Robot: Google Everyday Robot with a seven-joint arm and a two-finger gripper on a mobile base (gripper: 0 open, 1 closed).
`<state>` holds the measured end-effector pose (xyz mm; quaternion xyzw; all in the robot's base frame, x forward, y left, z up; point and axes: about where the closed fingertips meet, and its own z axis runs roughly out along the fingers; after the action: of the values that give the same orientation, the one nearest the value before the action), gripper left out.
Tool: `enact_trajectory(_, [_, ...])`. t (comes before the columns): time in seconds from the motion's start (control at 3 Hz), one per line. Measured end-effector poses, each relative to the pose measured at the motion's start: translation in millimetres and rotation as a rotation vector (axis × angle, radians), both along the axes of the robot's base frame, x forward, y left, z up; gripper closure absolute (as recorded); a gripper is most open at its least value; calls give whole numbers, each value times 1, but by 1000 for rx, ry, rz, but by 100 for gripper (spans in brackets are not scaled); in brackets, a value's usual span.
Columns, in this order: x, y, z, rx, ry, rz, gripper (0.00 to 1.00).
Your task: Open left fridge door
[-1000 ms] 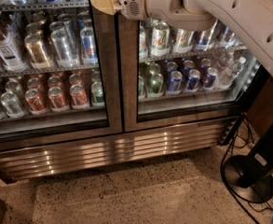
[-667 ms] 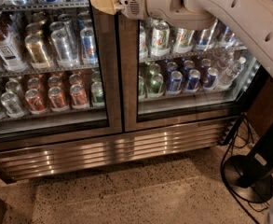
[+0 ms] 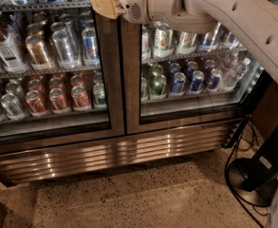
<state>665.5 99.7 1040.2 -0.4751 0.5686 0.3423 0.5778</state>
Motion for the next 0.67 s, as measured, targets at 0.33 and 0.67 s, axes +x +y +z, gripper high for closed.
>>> enact_trajectory(0.33, [-1, 5, -27, 15, 62, 11, 11])
enact_trajectory(0.67, [-6, 4, -25, 15, 62, 11, 15])
